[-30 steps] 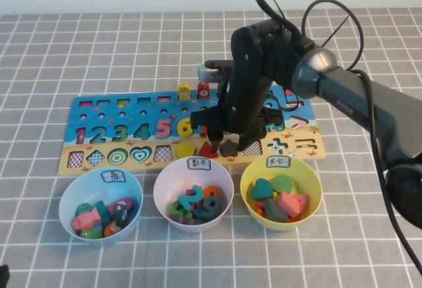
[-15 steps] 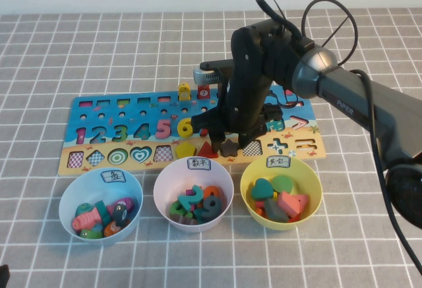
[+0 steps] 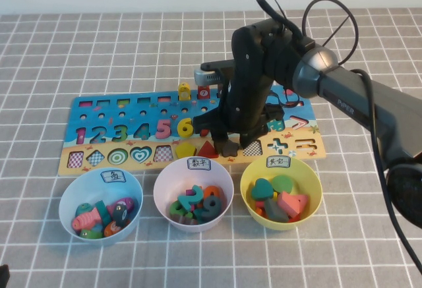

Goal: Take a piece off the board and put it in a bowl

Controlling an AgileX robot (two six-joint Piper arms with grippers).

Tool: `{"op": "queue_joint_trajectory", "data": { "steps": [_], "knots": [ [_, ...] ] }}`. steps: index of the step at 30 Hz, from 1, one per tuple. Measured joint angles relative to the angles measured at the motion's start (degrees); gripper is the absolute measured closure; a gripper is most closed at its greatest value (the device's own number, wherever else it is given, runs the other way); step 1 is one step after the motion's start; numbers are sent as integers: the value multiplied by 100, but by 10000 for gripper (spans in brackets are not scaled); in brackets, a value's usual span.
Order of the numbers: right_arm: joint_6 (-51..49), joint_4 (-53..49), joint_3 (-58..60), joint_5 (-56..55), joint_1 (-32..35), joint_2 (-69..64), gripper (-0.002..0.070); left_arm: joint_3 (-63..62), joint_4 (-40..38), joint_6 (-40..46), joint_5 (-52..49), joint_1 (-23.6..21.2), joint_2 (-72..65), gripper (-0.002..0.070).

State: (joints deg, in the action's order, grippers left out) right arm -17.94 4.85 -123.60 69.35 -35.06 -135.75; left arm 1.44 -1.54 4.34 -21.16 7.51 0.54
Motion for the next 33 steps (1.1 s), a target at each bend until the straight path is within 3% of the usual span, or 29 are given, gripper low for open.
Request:
{"op": "queue_joint_trajectory", "data": {
  "steps": [33],
  "knots": [
    [13,-101,-214,107,33,-70,304,0,0,0,0,0,0,676]
  ]
}}
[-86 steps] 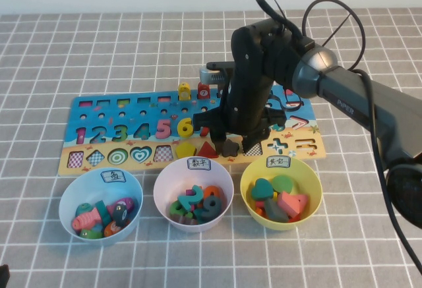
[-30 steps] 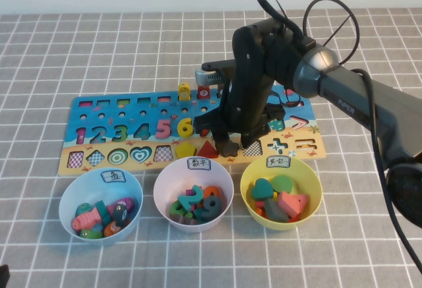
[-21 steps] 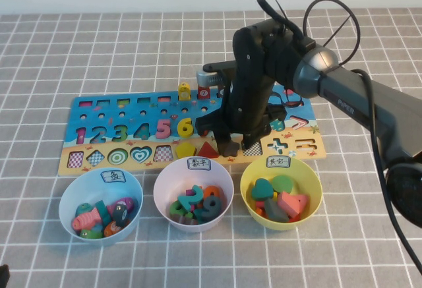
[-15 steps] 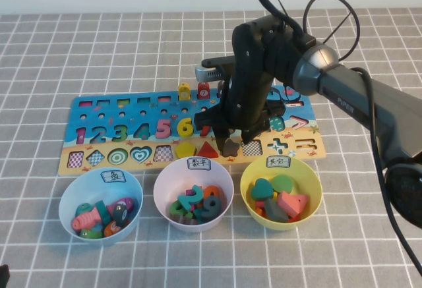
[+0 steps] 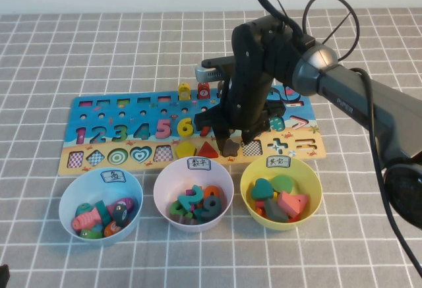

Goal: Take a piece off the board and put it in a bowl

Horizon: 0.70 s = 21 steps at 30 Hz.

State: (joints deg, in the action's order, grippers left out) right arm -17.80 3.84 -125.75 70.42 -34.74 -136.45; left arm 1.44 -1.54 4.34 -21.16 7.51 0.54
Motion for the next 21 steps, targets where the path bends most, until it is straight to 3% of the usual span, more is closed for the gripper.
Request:
{"op": "queue_joint_trajectory", "data": {
  "steps": [21],
  "knots": [
    [0,-12,-13,21,-22,-80,308,0,0,0,0,0,0,676]
  ]
}}
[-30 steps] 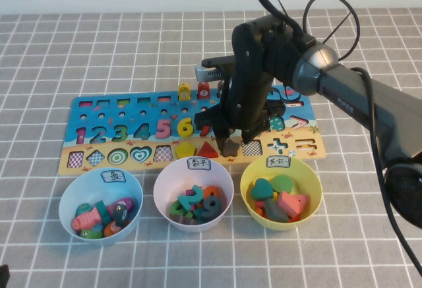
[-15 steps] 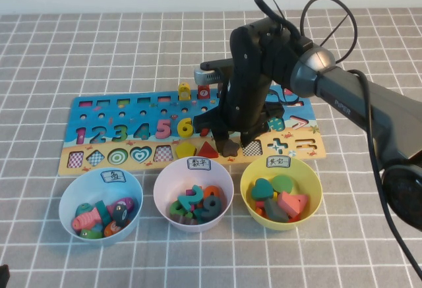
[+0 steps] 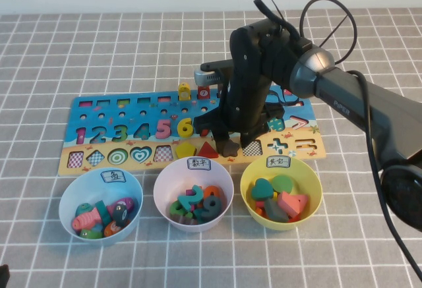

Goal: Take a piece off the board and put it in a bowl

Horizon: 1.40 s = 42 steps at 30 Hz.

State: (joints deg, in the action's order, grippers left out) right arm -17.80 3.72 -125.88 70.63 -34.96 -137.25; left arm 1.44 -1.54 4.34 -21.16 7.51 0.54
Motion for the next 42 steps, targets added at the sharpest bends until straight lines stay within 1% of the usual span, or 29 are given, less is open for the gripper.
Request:
{"op": "queue_joint_trajectory", "data": {
  "steps": [8,27,37,42],
  "knots": [
    [0,21,-12,0,0,0,394,0,0,0,0,0,0,676],
    [13,26,-13,0,0,82,397,0,0,0,0,0,0,676],
    [13,-160,-13,0,0,517,398,0,0,0,0,0,0,676],
    [13,-281,159,0,-45,1009,398,0,0,0,0,0,0,676]
  ]
}}
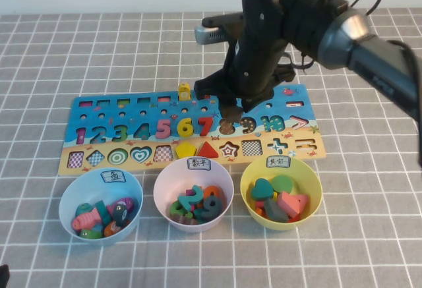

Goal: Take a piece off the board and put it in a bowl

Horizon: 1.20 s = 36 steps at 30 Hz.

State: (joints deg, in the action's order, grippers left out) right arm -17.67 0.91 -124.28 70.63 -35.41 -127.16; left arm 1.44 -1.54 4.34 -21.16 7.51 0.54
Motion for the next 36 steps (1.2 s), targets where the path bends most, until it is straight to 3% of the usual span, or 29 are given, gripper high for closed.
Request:
{"op": "queue_joint_trajectory", "data": {
  "steps": [6,19,27,36],
  "knots": [
    [0,-91,1433,-88,-207,1128,398,0,0,0,0,0,0,675],
    [0,46,5947,-2718,-290,4287,398,0,0,0,0,0,0,676],
    [133,81,7444,-4005,-290,5140,398,0,0,0,0,0,0,675],
    [252,190,8090,-5027,-290,5211,398,0,0,0,0,0,0,676]
  ]
}}
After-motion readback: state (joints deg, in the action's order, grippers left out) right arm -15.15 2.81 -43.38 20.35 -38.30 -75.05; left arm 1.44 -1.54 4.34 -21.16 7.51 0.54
